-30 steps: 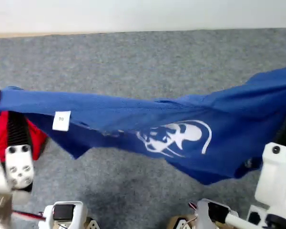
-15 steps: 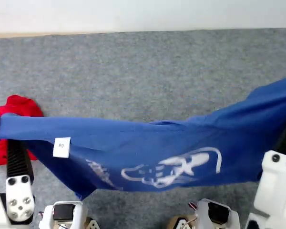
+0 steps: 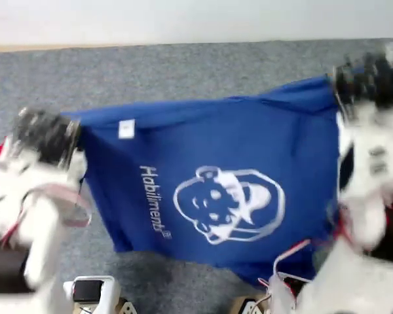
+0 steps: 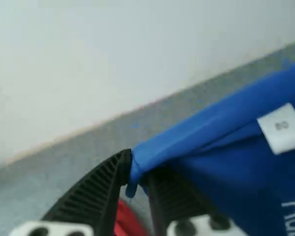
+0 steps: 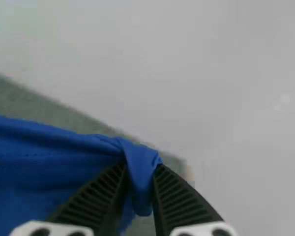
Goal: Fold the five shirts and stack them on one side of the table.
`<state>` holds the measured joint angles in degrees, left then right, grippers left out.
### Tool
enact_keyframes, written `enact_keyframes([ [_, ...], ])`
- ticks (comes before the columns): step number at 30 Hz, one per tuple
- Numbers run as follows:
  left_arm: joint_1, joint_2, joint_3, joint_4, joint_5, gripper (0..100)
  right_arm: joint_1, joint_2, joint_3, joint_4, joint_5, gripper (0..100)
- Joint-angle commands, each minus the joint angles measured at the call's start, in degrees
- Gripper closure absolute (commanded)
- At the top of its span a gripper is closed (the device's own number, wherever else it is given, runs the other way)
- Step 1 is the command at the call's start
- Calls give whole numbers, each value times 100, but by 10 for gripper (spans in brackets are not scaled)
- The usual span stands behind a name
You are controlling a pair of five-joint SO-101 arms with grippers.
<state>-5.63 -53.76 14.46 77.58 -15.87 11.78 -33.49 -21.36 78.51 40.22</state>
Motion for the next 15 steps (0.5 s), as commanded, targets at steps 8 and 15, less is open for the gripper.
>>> enact_keyframes([
  [8, 0, 1486, 2246, -3086, -35, 997, -163, 840, 2523, -2686, 35, 988],
  [15, -26, 3262, 2097, -4527, -18, 997, -233, 1569, 3349, -4259, 35, 988],
])
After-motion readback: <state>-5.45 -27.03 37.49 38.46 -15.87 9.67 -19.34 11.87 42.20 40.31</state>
